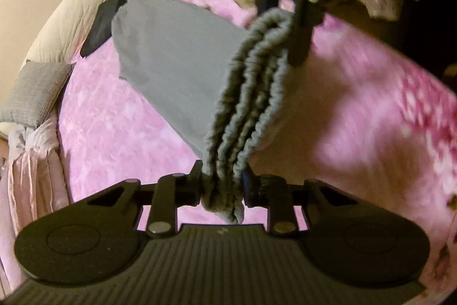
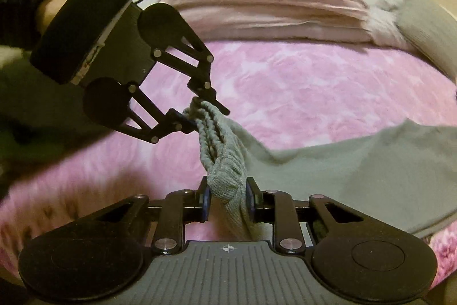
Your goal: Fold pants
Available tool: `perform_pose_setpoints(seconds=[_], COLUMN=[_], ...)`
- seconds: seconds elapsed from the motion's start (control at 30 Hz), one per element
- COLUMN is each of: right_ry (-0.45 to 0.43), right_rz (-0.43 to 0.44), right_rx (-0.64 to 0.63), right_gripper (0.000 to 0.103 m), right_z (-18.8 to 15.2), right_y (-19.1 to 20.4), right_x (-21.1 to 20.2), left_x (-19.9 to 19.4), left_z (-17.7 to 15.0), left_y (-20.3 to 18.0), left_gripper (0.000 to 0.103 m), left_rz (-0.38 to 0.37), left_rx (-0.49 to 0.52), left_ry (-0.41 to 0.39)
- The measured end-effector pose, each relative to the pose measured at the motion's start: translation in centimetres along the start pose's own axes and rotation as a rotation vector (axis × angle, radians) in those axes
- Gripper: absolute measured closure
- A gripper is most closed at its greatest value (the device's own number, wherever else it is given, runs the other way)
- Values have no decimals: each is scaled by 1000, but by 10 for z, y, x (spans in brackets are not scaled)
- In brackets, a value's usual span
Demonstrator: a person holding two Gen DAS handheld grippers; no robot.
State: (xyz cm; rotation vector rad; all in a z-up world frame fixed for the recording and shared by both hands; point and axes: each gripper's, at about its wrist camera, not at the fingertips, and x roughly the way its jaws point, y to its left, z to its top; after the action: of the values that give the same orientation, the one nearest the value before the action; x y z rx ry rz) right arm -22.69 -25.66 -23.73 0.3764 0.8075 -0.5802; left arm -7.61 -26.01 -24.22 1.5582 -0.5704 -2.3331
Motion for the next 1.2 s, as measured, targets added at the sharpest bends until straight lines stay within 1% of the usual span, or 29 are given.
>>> perform_pose_setpoints(seconds=[0.1,0.17,0.23,0.33,0.43,0.5,0.53,0.57,0.63,0.67,0.7,0.73,0.77,0.8,0.87,0.9,0.97,1.07,1.1,1.13,1.2], right_ry=[-45,-81,-114,-154,-171,-170,-170,-166,-149,-130,-102,-65,-38,-30,-64,-85,-117,-129,-121,-114,-89], right_rz=[46,71,82,100,102,101,107,114,120,115,95,53,-4,-46,-89,-102,-85,13,38,44,42], right_rx=[122,196,263,372,484,557,614,665,754,789,821,852,875,895,923,921,882,857,856,851,846], right_gripper=[82,82,82,82,82,82,82,82,82,82,79,71,66,63,63,63,63,63,63,63,63], right_z=[18,28,33,32,21,9,1,-6,-23,-32,-42,-51,-59,-65,-73,-75,-74,-73,-72,-72,-75], right_y=[-50,-91,-138,-216,-295,-341,-365,-386,-424,-438,-451,-463,-471,-477,-484,-482,-469,-450,-446,-443,-438], right_x=[-29,-46,-61,-67,-62,-54,-48,-42,-24,-15,-8,2,6,5,-7,-16,-28,-23,-15,-7,14], left_x=[-1,6,18,55,114,164,187,214,260,285,306,328,346,356,361,356,338,319,316,317,323], left_z=[38,69,98,145,188,212,223,234,251,256,259,260,259,255,244,238,224,210,206,203,197], left_y=[56,96,131,179,220,243,252,262,274,277,279,282,286,291,305,312,322,321,315,306,279], left_gripper=[81,81,81,81,81,81,81,81,80,78,72,66,68,70,71,71,71,71,71,71,71], left_rz=[-41,-55,-78,-124,-171,-217,-240,-272,-325,-347,-361,-358,-343,-330,-279,-269,-273,-325,-352,-378,-399], left_rx=[7,24,31,44,39,37,24,8,8,7,-1,-21,-49,-76,-153,-195,-303,-469,-501,-522,-530], left_ry=[-8,-12,-10,13,27,38,46,64,99,121,145,182,213,231,257,254,230,190,180,181,195])
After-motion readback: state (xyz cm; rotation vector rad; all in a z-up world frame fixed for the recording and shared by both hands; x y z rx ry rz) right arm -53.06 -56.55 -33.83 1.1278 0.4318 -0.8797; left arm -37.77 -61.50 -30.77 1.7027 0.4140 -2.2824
